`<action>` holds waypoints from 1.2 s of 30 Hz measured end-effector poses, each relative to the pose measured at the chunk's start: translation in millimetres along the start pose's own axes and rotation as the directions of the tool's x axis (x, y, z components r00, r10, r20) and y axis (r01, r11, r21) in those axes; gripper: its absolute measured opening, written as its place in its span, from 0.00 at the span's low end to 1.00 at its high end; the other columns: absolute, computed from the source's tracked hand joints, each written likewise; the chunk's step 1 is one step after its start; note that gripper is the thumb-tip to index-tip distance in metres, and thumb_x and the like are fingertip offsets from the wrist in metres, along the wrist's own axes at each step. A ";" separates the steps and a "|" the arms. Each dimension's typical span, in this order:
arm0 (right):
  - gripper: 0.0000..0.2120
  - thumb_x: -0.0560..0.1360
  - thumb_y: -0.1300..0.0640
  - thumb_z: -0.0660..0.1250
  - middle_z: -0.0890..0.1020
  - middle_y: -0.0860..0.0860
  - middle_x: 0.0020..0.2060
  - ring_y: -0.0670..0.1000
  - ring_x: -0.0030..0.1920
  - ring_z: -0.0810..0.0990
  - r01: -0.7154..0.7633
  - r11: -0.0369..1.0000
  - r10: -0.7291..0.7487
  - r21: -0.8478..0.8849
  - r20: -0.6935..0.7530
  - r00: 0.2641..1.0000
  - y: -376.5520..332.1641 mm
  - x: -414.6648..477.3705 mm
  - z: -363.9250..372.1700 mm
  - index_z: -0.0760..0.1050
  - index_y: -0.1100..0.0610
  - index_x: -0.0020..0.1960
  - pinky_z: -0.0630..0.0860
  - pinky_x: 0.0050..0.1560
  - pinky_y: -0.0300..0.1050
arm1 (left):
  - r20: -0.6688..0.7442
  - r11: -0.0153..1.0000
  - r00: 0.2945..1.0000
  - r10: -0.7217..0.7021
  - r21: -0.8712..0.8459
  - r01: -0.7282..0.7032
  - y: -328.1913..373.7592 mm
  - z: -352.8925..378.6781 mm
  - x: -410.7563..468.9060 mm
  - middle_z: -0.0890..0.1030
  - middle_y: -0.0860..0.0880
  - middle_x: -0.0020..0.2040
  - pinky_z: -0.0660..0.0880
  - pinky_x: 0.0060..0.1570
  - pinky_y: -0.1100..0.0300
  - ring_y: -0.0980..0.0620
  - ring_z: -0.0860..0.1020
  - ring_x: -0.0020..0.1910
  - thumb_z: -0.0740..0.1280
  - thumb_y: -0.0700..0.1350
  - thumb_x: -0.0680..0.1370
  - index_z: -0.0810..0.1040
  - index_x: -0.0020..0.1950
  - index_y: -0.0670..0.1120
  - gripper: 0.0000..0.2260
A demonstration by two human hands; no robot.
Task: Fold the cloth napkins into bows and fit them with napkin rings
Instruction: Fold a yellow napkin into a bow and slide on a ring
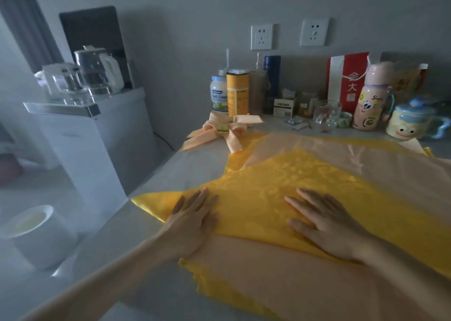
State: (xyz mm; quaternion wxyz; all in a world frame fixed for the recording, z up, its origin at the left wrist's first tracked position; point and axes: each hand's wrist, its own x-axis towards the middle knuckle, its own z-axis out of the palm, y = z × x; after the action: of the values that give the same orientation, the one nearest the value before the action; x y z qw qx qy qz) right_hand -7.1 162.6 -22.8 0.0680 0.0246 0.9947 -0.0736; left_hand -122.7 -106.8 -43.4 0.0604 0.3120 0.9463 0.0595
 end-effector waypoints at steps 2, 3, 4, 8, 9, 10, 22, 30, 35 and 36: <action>0.59 0.45 0.21 0.17 0.38 0.42 0.75 0.42 0.74 0.35 0.008 1.000 -0.008 0.003 0.006 1.000 -4.5 -0.6 0.3 0.40 0.37 0.74 0.34 0.72 0.43 | 0.010 0.996 0.997 -0.081 0.027 0.081 -32.6 -3.8 -13.0 0.37 0.55 0.76 0.34 0.72 0.58 0.56 0.38 0.75 0.24 0.74 0.62 0.42 0.77 0.55 0.47; 0.59 0.45 0.21 0.17 0.38 0.42 0.75 0.42 0.74 0.36 0.010 1.000 -0.010 0.005 0.002 1.000 -6.1 -0.4 -0.1 0.40 0.37 0.74 0.35 0.72 0.43 | 0.019 0.993 0.994 -0.110 0.035 0.109 -44.5 -6.8 -17.6 0.36 0.55 0.75 0.34 0.72 0.58 0.55 0.38 0.76 0.25 0.74 0.64 0.41 0.77 0.54 0.46; 0.59 0.45 0.21 0.18 0.39 0.42 0.76 0.42 0.75 0.36 0.009 1.000 -0.008 0.008 -0.007 1.000 -8.4 -0.3 -0.6 0.41 0.38 0.74 0.35 0.72 0.43 | 0.030 0.991 0.991 -0.131 0.042 0.130 -53.7 -11.0 -23.2 0.36 0.55 0.75 0.34 0.72 0.58 0.55 0.38 0.76 0.29 0.72 0.68 0.40 0.77 0.53 0.42; 0.57 0.49 0.20 0.20 0.40 0.42 0.76 0.42 0.74 0.37 0.004 0.999 -0.003 0.040 -0.028 1.000 -9.1 2.2 0.5 0.42 0.38 0.74 0.35 0.72 0.44 | 0.060 0.939 0.939 -0.338 0.091 0.332 -83.1 -22.6 -29.8 0.37 0.49 0.77 0.37 0.73 0.50 0.52 0.37 0.76 0.43 0.58 0.81 0.37 0.77 0.51 0.27; 0.54 0.52 0.20 0.22 0.41 0.42 0.76 0.42 0.75 0.37 0.006 0.999 -0.005 0.045 -0.023 1.000 -8.7 1.7 1.6 0.43 0.38 0.75 0.35 0.73 0.44 | 0.029 0.904 0.908 -0.417 0.114 0.412 -87.8 -27.5 -31.9 0.37 0.48 0.77 0.38 0.73 0.47 0.50 0.37 0.76 0.44 0.57 0.82 0.38 0.77 0.50 0.28; 0.51 0.57 0.21 0.23 0.41 0.43 0.76 0.43 0.75 0.37 0.013 0.999 -0.012 0.037 -0.033 0.999 -10.3 1.0 0.7 0.44 0.39 0.75 0.36 0.73 0.45 | -0.038 0.869 0.879 -0.475 0.139 0.475 -90.8 -33.2 -31.9 0.38 0.46 0.77 0.39 0.73 0.44 0.49 0.38 0.76 0.47 0.55 0.82 0.40 0.77 0.47 0.28; 0.25 0.82 0.48 0.47 0.47 0.49 0.77 0.48 0.76 0.44 -0.004 0.995 0.017 0.101 -0.127 0.992 -43.0 -3.3 10.4 0.49 0.51 0.77 0.41 0.73 0.41 | -0.014 0.995 0.996 0.085 0.056 -0.084 89.3 2.2 9.7 0.41 0.52 0.78 0.37 0.74 0.48 0.53 0.40 0.76 0.43 0.56 0.82 0.44 0.78 0.53 0.24; 0.30 0.79 0.39 0.43 0.41 0.49 0.77 0.47 0.76 0.39 -0.358 0.932 0.359 0.060 -0.015 0.933 65.1 -80.5 -2.0 0.42 0.48 0.77 0.39 0.74 0.44 | 0.091 0.995 0.990 0.103 -0.001 -0.104 95.7 -0.7 9.7 0.39 0.53 0.78 0.37 0.73 0.48 0.53 0.39 0.76 0.45 0.58 0.82 0.44 0.78 0.53 0.25; 0.27 0.79 0.46 0.55 0.63 0.56 0.73 0.55 0.72 0.61 -0.338 0.914 0.386 0.226 -0.219 0.896 84.5 -54.8 -25.3 0.56 0.57 0.75 0.60 0.70 0.49 | 0.040 0.990 0.996 0.081 -0.121 -0.076 103.4 -32.7 53.4 0.52 0.49 0.78 0.54 0.73 0.46 0.48 0.54 0.76 0.56 0.52 0.82 0.55 0.77 0.50 0.24; 0.26 0.79 0.48 0.58 0.65 0.57 0.71 0.56 0.70 0.64 -0.324 0.911 0.382 0.253 -0.226 0.896 83.3 -41.8 -28.6 0.59 0.58 0.73 0.63 0.68 0.50 | 0.042 0.987 0.995 0.093 -0.135 -0.087 107.0 -37.8 69.6 0.55 0.48 0.77 0.60 0.71 0.48 0.47 0.60 0.74 0.56 0.51 0.82 0.56 0.77 0.48 0.24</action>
State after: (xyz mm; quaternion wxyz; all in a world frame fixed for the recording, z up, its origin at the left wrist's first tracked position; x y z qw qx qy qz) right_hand 35.4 247.6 -0.9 -0.0593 0.2223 0.9599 -0.1601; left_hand -121.5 17.4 4.5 0.1012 0.3510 0.9234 0.1174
